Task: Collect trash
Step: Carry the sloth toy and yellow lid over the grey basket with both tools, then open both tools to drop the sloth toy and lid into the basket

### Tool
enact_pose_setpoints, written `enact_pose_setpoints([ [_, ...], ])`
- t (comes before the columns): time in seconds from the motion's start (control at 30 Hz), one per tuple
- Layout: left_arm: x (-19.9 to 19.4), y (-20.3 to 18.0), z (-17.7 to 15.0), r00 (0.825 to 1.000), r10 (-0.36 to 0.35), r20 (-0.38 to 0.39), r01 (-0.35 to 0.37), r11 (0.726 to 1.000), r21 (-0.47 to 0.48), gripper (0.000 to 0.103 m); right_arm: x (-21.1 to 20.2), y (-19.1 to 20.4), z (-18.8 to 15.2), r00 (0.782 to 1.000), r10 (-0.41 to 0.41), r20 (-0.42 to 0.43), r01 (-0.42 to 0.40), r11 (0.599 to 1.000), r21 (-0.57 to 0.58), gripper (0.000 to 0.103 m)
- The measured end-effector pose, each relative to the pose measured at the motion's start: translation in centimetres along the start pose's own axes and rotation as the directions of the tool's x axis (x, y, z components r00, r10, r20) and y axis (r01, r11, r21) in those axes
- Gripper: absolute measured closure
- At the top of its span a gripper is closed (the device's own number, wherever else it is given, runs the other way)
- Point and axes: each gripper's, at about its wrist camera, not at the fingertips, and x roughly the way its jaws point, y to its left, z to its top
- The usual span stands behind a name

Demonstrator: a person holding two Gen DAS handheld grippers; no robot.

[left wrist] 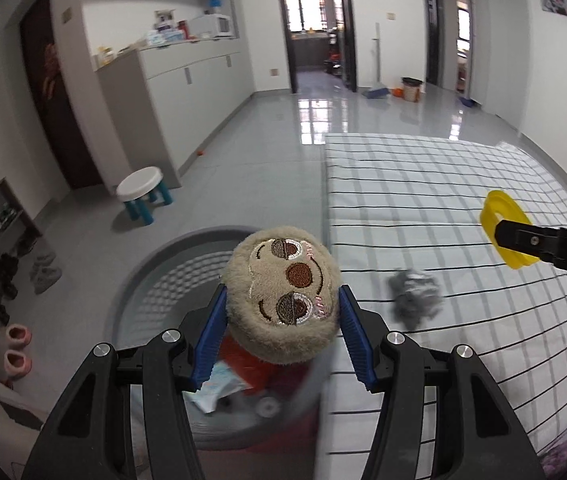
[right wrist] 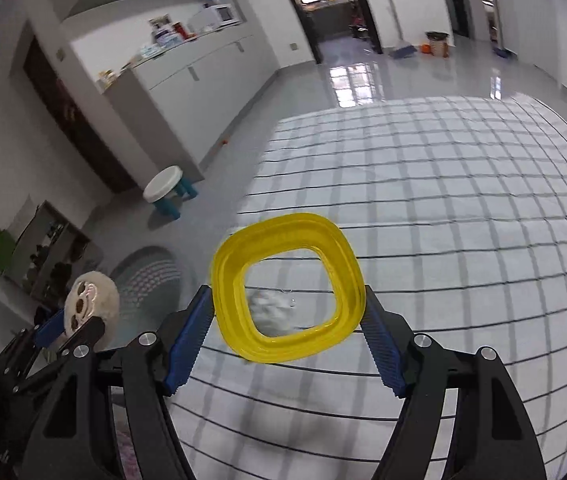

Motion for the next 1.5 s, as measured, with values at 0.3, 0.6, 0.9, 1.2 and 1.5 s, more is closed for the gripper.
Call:
enact_pose_setpoints([
  [0.3,2.2,7.2,-1.7,0.996,0.084,-0.037,-0.086,0.994,-0.073,0.050,3.3,8.5,-0.6,0.997,0.054,-0.050,-0.061,0.987,-0.150,0.033],
  [0.6,3.6,9.7,-2.6,0.995,0.066,-0.075,-0.075,0.989,-0.125,0.049,7.9,13.5,-1.6,0.989,0.085,-0.122,-0.110,0.969,-0.220,0.033],
  [0.9,4.4,10.4,-2.8,0.994,0.068,-0.087,-0.080,0.987,-0.143,0.047,10.7,14.4,-2.0,0.980,0.089,-0.177,-0.132,0.960,-0.247,0.033],
  [1.2,4.4,10.7,-2.9,0.993,0.072,-0.094,-0.085,0.984,-0.154,0.037,11.0,14.7,-1.9,0.978,0.101,-0.180,-0.146,0.954,-0.261,0.032],
  [1.5,3.9,11.3,-3.1,0.992,0.085,-0.088,-0.100,0.979,-0.178,0.027,10.9,14.6,-2.0,0.980,0.104,-0.172,-0.145,0.957,-0.249,0.029],
])
